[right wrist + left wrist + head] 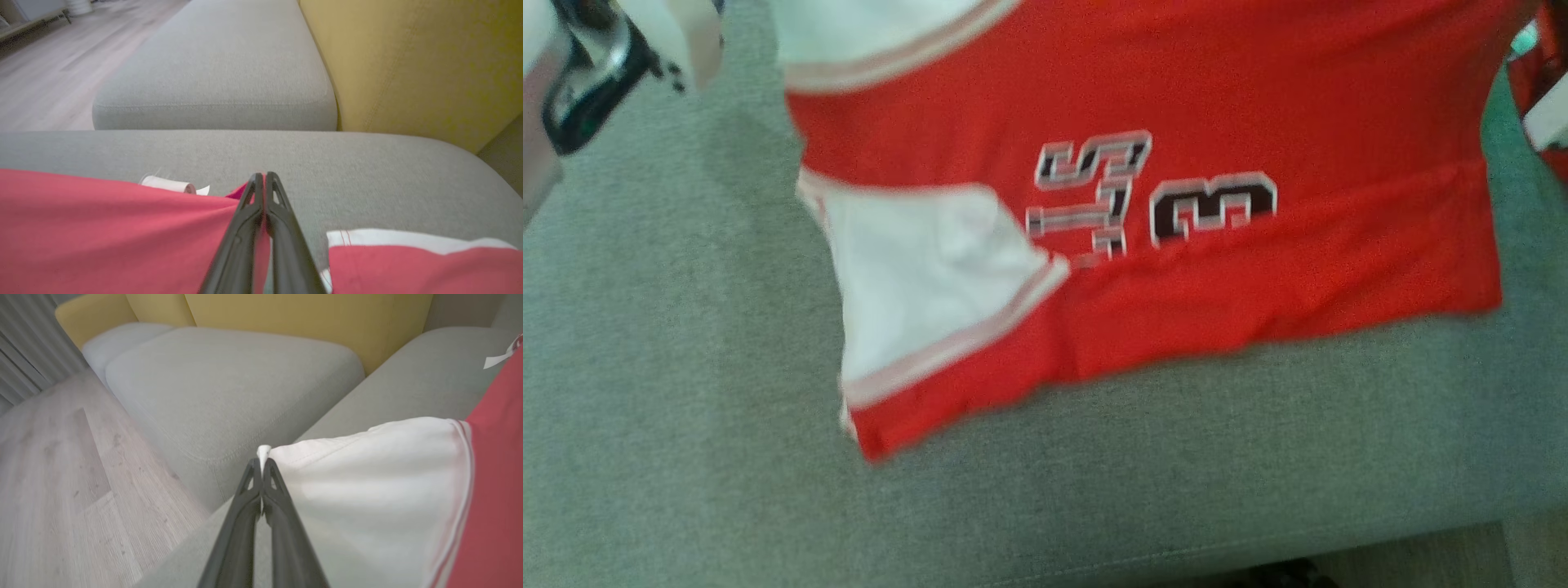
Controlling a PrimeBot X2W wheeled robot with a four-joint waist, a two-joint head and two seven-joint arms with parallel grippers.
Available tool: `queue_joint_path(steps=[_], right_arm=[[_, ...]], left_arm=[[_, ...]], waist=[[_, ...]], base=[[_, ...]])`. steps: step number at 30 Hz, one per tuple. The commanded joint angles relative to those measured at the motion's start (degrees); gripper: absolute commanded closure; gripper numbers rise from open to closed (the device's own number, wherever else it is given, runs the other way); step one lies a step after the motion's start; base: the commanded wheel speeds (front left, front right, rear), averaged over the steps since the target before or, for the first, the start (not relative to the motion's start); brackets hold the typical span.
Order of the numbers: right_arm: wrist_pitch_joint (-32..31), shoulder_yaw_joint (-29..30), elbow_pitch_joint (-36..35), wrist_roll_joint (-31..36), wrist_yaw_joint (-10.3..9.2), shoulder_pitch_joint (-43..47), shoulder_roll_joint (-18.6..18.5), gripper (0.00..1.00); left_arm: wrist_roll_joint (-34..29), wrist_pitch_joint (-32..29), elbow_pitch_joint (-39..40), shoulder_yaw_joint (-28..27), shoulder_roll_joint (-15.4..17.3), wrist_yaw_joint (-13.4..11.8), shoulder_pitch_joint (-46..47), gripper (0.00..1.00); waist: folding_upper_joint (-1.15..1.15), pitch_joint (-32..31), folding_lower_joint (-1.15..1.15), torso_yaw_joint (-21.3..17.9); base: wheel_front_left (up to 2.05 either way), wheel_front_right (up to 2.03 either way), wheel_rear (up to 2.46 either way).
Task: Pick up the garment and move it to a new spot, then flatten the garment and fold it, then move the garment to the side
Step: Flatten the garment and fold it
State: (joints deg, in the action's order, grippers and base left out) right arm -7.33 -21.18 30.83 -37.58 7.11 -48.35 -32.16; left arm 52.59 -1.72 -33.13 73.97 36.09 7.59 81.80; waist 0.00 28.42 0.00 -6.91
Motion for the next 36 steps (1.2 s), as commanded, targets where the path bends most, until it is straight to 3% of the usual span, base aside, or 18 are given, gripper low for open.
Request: queue_joint_path(steps=[1, 8, 16, 25, 31, 32, 33, 34, 36], right_arm=[[1.32, 1.3, -0.89, 0.46, 0.37, -0.72, -0.94, 1.0], [1.72, 2.31, -1.86, 0.39, 0.37, 3.73, -2.1, 1.0], [2.01, 5.5, -3.98, 0.55, 0.37, 14.79, -3.25, 1.0], [1.84, 10.94, -7.75, 1.65, 0.37, 25.48, -2.24, 1.0], [0.44, 12.34, -10.31, 3.69, 0.37, 29.23, 0.31, 1.0], [0.34, 12.85, -10.32, 4.26, 0.37, 29.5, 0.83, 0.81], [0.45, 13.47, -10.16, 5.06, 0.37, 29.69, 1.33, 0.05], [0.99, 14.38, -9.89, 5.79, 0.37, 29.78, 1.97, 0.0], [2.54, 16.45, -9.88, 6.48, 0.37, 30.59, 3.84, 0.0]], left_arm=[[-0.81, 2.45, -0.28, -3.51, 1.6, -0.35, 3.79, 1.0], [0.56, 6.99, 2.36, -3.33, 1.92, -0.21, -0.25, 1.0], [0.56, 7.67, 13.19, -1.67, 6.36, -1.04, -11.52, 1.0], [-0.31, 7.43, 27.83, -1.08, 12.51, -8.77, -23.57, 1.0], [-0.15, 7.71, 32.99, -0.89, 13.58, -14.05, -31.0, 1.0], [0.09, 8.36, 33.08, -0.91, 13.21, -15.02, -32.04, 0.78], [0.37, 9.2, 33.05, -1.01, 12.72, -15.99, -33.0, 0.14], [0.61, 10.22, 32.95, -1.16, 12.12, -17.0, -33.98, 0.0], [0.82, 12.61, 32.68, -1.61, 10.7, -19.44, -36.13, 0.0]], waist=[[0.0, -0.68, 0.0, 0.77], [0.0, -3.15, 0.0, 3.09], [0.0, -5.95, 0.0, 5.22], [0.0, -7.05, 0.0, 6.07], [0.0, -6.81, 0.0, 5.87], [0.0, -6.8, 0.0, 5.84], [0.0, -6.82, 0.0, 5.83], [0.0, -6.93, 0.0, 5.84], [0.0, -7.51, 0.0, 5.89]], base=[[0.0, 0.0, 0.0], [0.0, 0.0, 0.0], [0.0, 0.0, 0.0], [0.0, 0.0, 0.0], [0.0, 0.0, 0.0], [0.0, 0.0, 0.0], [0.0, 0.0, 0.0], [0.0, 0.0, 0.0], [0.0, 0.0, 0.0]])
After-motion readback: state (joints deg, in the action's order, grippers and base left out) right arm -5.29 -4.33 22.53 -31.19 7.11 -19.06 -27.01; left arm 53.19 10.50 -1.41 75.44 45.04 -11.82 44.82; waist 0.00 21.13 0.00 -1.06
